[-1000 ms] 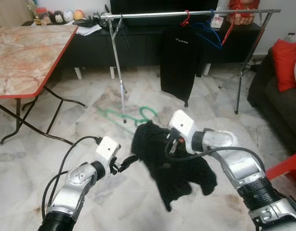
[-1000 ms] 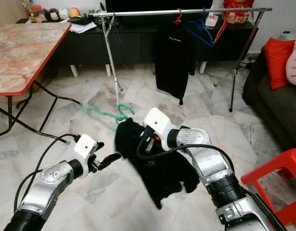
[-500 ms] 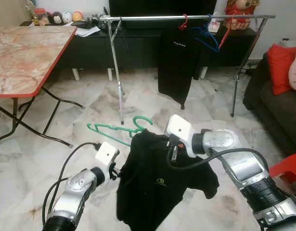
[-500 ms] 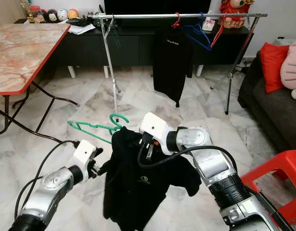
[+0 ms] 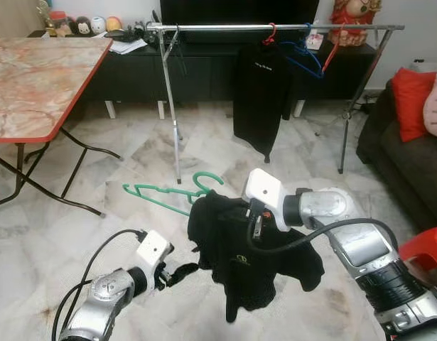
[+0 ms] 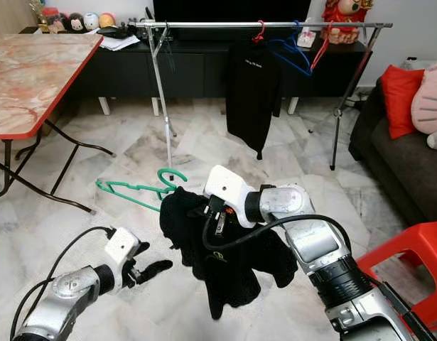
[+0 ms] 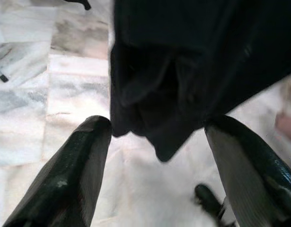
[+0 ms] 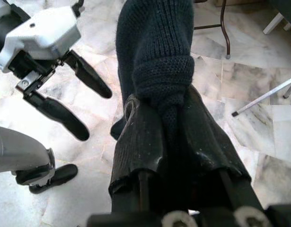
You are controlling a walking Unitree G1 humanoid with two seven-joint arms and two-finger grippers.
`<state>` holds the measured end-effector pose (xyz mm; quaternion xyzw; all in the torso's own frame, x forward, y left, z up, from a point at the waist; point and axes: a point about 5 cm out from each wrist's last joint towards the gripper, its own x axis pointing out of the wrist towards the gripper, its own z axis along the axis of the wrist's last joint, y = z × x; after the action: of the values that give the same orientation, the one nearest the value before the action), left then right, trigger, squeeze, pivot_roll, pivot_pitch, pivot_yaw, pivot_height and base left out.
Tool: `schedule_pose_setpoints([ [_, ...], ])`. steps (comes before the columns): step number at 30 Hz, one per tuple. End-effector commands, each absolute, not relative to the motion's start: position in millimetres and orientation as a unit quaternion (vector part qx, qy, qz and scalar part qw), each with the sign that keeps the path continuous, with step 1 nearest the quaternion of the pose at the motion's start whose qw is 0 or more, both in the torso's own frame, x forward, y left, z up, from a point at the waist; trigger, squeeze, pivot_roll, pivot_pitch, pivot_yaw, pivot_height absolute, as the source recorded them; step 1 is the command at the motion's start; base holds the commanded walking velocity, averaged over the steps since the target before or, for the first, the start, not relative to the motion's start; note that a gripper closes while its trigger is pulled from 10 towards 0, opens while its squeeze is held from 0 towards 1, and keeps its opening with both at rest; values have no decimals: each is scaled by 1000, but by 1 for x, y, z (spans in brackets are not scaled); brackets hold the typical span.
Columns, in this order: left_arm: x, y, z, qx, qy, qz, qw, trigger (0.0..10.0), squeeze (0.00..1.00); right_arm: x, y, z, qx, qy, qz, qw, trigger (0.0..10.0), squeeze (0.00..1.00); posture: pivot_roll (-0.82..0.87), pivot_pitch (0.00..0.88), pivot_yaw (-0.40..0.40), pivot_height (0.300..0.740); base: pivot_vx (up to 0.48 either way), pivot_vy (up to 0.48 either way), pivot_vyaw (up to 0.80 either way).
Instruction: Hang hanger
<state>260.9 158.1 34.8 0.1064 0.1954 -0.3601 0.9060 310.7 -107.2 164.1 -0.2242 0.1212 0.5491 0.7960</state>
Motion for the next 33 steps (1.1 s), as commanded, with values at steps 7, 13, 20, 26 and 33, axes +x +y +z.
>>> schedule_pose_setpoints([
  [7,270,152,31,150,181,-342,910,10000,0,312,-103,188,-244,82,556,790,10000,0,-47,0,-60,740,0,0,0],
  [13,271,148,27,162,173,-336,912,10000,0,310,-103,188,-247,82,558,788,10000,0,-52,6,-61,740,0,0,0],
  [20,272,146,25,188,162,-335,909,10000,0,310,-103,189,-249,80,557,788,10000,0,-53,8,-62,740,0,0,0],
  [26,277,135,25,196,142,-333,911,10000,0,310,-101,191,-246,76,558,789,10000,0,-56,8,-64,740,0,0,0],
  [33,278,128,21,195,141,-336,911,1373,0,311,-99,190,-240,74,559,790,10000,0,-64,8,-66,740,0,0,0],
])
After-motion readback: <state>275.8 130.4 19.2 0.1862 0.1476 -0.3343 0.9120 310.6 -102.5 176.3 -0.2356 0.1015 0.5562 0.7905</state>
